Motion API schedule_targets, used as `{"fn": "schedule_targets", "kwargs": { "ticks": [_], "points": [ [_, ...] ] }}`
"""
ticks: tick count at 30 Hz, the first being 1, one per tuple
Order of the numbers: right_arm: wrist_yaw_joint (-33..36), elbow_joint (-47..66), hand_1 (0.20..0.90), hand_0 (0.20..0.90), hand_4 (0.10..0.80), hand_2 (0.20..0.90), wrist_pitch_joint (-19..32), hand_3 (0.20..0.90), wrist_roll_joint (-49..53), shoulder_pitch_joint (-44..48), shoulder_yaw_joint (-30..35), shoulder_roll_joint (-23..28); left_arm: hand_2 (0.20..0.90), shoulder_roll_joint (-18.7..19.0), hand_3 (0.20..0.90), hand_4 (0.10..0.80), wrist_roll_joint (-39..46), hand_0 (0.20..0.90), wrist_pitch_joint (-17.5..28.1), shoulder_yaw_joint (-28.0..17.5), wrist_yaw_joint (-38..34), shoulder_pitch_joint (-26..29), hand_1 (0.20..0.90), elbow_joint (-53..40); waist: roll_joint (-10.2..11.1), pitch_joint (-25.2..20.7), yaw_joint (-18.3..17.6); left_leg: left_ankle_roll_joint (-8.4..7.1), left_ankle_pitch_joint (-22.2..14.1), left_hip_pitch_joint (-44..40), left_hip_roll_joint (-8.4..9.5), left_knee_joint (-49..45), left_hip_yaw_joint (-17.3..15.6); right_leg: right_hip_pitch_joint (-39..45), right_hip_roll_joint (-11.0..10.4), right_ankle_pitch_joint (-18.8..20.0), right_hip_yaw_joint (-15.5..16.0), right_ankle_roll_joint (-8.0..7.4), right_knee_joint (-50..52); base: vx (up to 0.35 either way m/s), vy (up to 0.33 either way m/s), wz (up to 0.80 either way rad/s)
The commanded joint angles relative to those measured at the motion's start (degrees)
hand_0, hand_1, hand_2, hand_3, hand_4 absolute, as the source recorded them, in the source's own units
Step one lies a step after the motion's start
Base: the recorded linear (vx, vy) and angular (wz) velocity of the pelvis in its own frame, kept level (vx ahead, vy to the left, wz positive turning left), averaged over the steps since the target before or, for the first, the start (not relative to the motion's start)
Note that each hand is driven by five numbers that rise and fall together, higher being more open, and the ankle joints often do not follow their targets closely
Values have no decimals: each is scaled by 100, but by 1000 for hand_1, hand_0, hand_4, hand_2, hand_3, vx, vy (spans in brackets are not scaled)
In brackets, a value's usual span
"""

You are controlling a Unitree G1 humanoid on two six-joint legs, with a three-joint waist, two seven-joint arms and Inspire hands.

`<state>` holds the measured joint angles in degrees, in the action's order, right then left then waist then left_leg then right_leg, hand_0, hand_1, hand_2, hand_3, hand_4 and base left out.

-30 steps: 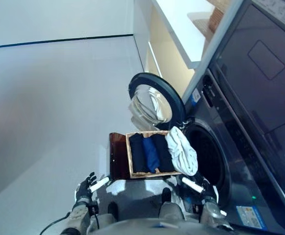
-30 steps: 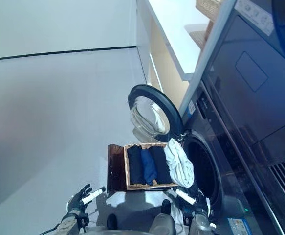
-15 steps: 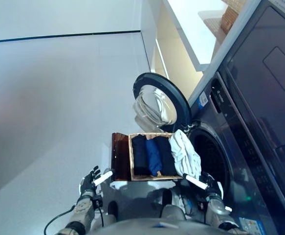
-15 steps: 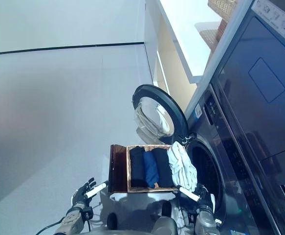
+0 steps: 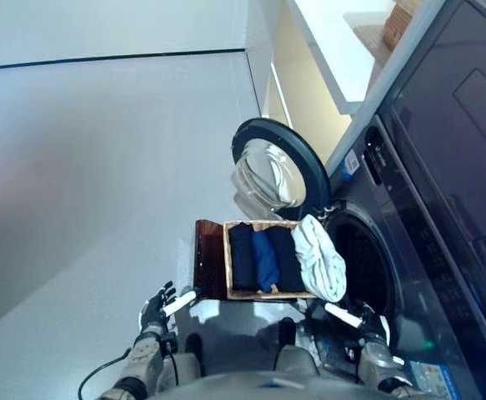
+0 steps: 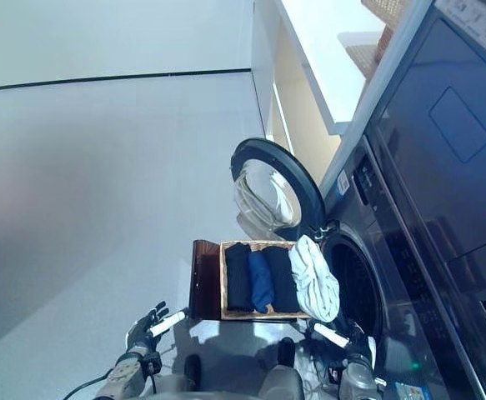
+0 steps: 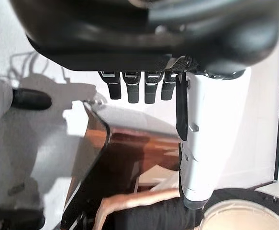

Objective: Pick up the clothes and place them into the washing machine

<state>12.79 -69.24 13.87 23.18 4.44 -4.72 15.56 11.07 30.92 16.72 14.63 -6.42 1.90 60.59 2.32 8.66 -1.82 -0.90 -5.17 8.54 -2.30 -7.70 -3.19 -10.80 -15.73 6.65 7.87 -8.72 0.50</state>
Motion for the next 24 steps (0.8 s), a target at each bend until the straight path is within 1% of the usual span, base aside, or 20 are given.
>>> {"fn": "schedule_targets", "kwargs": {
  "ticks": [1, 5, 6, 8, 11, 16, 18, 21, 24],
  "points": [
    [338, 329, 900, 900, 800, 900, 328, 900, -81, 484, -58, 417, 900, 264, 900, 800, 7, 900, 511, -210, -111, 238, 900, -631, -22, 115, 151, -394, 421, 432, -383, 114, 223, 135, -310, 107, -164, -184, 124, -51, 37, -2],
    [513, 449, 900, 900, 800, 900, 321, 900, -306, 622, -176, 502, 900, 283, 900, 800, 45, 900, 554, -234, -134, 235, 900, -747, -24, 232, 144, -371, 447, 610, -354, 92, 226, -36, -355, 142, -123, -197, 142, -63, 16, 1],
    [729, 464, 900, 900, 800, 900, 317, 900, -582, 772, -265, 619, 900, 270, 900, 800, 21, 900, 584, -207, -175, 244, 900, -805, -27, 312, 154, -367, 466, 714, -342, 78, 247, -114, -377, 173, -98, -206, 129, -48, 5, 2],
    [833, 485, 900, 900, 800, 900, 303, 900, -736, 886, -317, 691, 900, 249, 900, 800, -1, 900, 593, -205, -204, 257, 900, -844, -42, 359, 153, -366, 481, 781, -339, 74, 258, -174, -389, 204, -82, -215, 126, -88, 5, 7],
    [1101, 350, 900, 900, 800, 900, 148, 900, -1177, 1379, -544, 961, 900, 243, 900, 800, -31, 900, 615, -148, -261, 314, 900, -1010, -48, 508, 183, -378, 557, 992, -339, 73, 295, -338, -434, 320, -5, -249, 89, -98, 3, 16],
    [1366, 287, 900, 900, 800, 900, -100, 900, -1534, 1711, -644, 1233, 900, 267, 900, 800, -15, 900, 618, -95, -302, 232, 900, -1279, -4, 537, 219, -385, 600, 1060, -339, 120, 329, -366, -453, 375, 51, -277, 61, -15, 2, 4],
    [1441, 221, 900, 900, 800, 900, -200, 900, -1641, 1813, -659, 1301, 900, 261, 900, 800, -33, 900, 584, -82, -304, 205, 900, -1242, 15, 539, 222, -386, 589, 1074, -329, 114, 354, -362, -456, 370, 67, -284, 82, -15, 14, 6],
    [1450, 524, 900, 900, 800, 900, -220, 900, -1606, 1818, -657, 1258, 900, 258, 900, 800, -27, 900, 569, -87, -330, 188, 900, -1224, 65, 538, 195, -390, 572, 1062, -333, 99, 378, -358, -448, 357, 65, -283, 105, -8, 6, 2],
    [1381, 904, 900, 900, 800, 900, -131, 900, -1412, 1644, -629, 1092, 900, 248, 900, 800, 4, 900, 565, -88, -352, 212, 900, -1069, 121, 523, 141, -389, 531, 999, -355, 79, 380, -333, -421, 330, 37, -281, 119, 0, 0, 0]
  ]
}}
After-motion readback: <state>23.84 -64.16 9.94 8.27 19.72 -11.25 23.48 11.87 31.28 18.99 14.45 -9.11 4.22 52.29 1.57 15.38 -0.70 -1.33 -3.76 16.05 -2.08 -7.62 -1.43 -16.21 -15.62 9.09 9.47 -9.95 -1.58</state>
